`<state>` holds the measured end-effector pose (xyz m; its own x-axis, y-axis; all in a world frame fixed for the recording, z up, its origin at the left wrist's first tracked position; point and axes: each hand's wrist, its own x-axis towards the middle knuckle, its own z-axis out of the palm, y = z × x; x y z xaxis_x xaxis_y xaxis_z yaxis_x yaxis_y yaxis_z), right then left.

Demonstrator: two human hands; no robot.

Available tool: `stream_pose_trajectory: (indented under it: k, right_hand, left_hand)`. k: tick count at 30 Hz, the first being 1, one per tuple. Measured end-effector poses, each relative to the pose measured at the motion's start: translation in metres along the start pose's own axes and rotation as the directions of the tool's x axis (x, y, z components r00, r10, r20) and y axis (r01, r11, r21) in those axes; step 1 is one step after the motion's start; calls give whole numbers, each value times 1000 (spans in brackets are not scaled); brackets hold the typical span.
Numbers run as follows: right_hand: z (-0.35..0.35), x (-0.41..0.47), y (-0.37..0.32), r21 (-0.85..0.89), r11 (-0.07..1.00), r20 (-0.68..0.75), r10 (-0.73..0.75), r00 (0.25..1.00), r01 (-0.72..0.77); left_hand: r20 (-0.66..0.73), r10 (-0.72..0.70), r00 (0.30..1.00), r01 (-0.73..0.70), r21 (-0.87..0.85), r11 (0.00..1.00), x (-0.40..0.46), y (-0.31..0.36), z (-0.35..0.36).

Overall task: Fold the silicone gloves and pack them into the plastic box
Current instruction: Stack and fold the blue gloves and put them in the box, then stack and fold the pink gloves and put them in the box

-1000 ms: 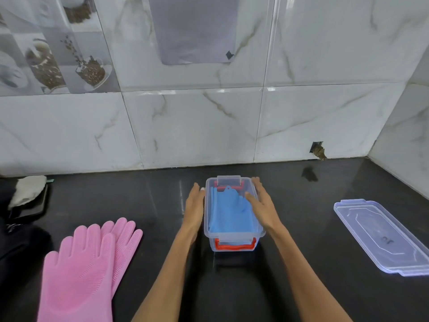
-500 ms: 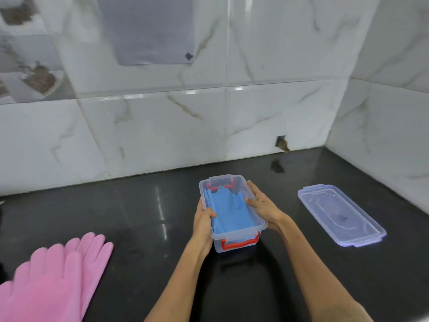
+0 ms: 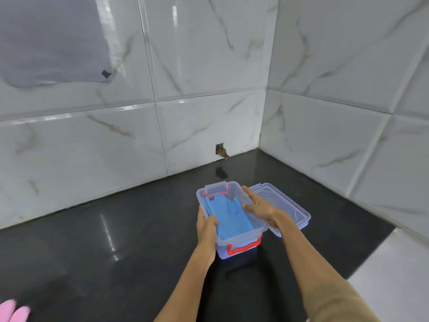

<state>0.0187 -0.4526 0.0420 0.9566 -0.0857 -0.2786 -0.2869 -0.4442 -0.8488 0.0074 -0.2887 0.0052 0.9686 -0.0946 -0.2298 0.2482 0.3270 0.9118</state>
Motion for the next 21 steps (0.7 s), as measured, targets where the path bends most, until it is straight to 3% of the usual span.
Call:
stream_pose_trajectory:
  k: [3,6,11,14,16,21]
  right_hand:
    - [6,5,-13,-229,973,-162,-21,987,-17]
    - [26,3,-33,-413,911,-333,-139,933,-12]
    - [102,-2,-72,-580,808,-335,-358,871,109]
    - [164,-6,-93,-577,775,-224,-455,862,259]
    - [210,-13,-104,-526,763,-89,-489,867,376]
    - [322,-49,-115,-382,732,288,-487,825,565]
  left_hand:
    - [-60,3,998,3,98,995,-4,8,-8]
    - [-172,61,983,-23,211,977,-10,22,-27]
    - [-280,140,950,-78,222,972,-28,41,-84]
    - [-399,188,897,-64,304,951,-50,47,-135]
    - [-505,248,827,-30,399,916,-70,51,-173]
    - [-720,461,519,223,634,740,-135,62,-270]
